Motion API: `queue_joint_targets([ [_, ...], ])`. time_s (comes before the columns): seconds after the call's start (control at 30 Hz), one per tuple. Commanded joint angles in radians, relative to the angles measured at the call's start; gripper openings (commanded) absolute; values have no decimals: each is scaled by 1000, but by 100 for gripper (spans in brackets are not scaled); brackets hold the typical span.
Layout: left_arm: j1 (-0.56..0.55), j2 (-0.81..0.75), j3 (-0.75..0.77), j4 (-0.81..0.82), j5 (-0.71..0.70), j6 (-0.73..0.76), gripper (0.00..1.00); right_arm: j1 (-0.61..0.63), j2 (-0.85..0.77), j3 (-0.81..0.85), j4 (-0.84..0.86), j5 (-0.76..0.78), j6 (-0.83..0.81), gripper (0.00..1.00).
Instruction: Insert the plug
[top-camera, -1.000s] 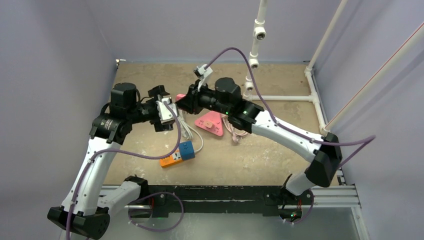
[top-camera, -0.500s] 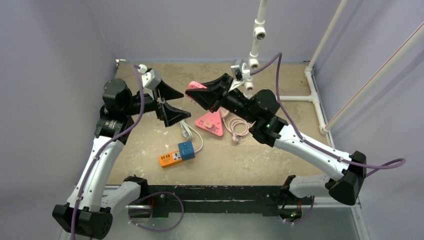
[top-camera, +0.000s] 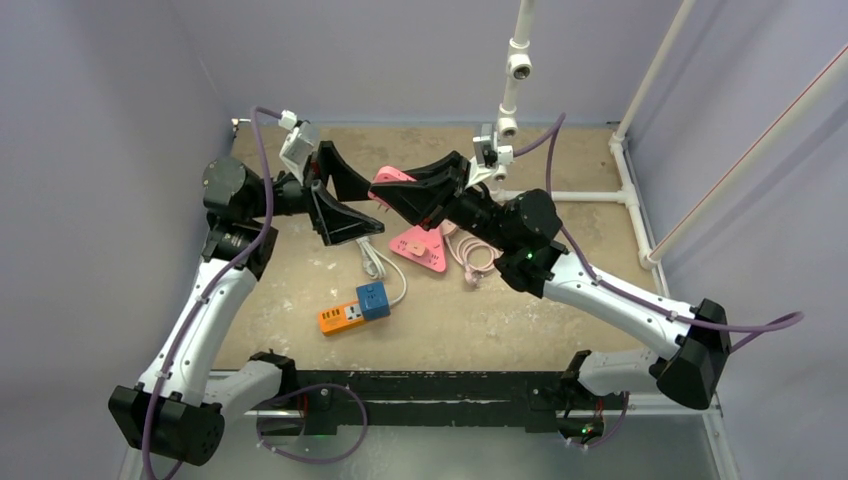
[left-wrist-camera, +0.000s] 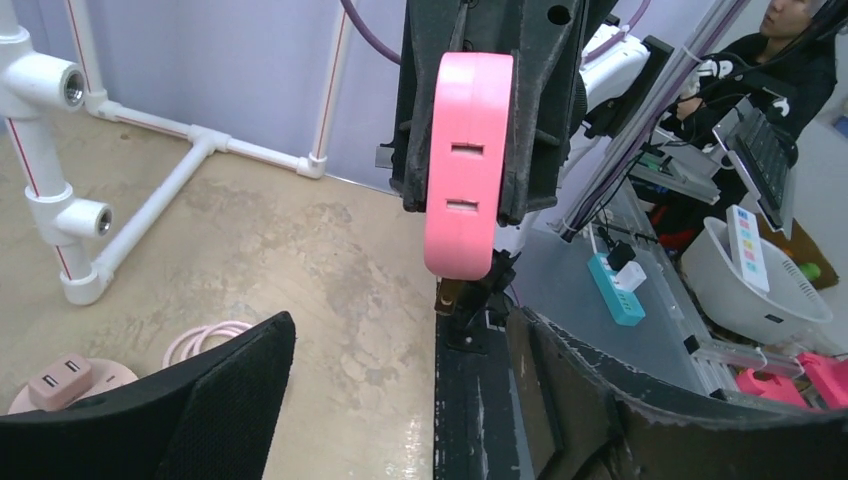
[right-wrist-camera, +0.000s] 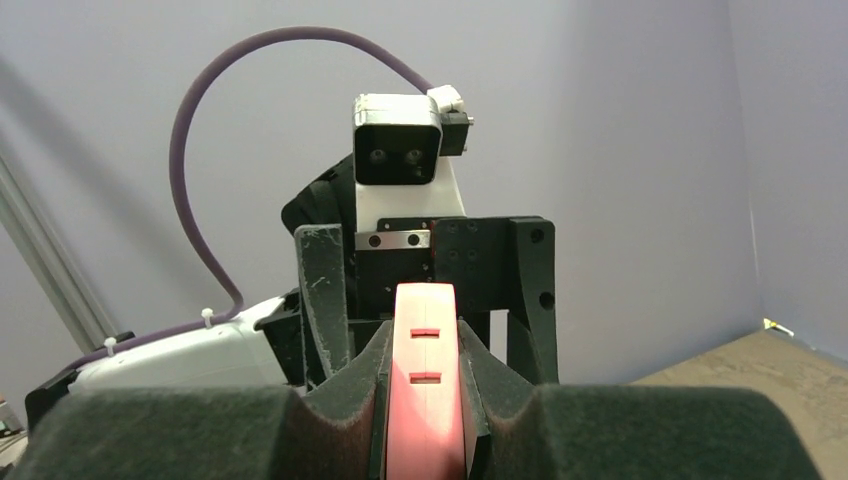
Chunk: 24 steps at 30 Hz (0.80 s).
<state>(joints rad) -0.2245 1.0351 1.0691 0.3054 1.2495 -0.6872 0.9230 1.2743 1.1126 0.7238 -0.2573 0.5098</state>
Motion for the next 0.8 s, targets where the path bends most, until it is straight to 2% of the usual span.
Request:
queue_joint_targets([
  [0.0,-15,18,31,89,33,-72,69,9,13,0,74,-4,16,0],
  [0.3,-36,22,39,175,22,-132,67,22,47,1,92,1,19,0],
  [0.4,-41,25,31,181,41,-130,48,26,51,1,101,7,22,0],
  [0.47,-41,28,28,177,63,-114,26,27,50,-2,107,11,24,0],
  [0.5,-41,28,31,160,72,-92,12,27,48,-5,109,14,26,0],
  [0.53,-41,30,39,107,81,-44,1,27,45,-8,108,19,27,0],
  [0.67,-41,43,121,-284,101,252,0,27,31,-1,68,-10,28,0],
  [0.73,-41,46,142,-367,110,318,0,24,27,26,-6,-35,-8,10],
  [0.77,-41,48,145,-372,115,323,0,22,25,43,-53,-45,-38,18],
])
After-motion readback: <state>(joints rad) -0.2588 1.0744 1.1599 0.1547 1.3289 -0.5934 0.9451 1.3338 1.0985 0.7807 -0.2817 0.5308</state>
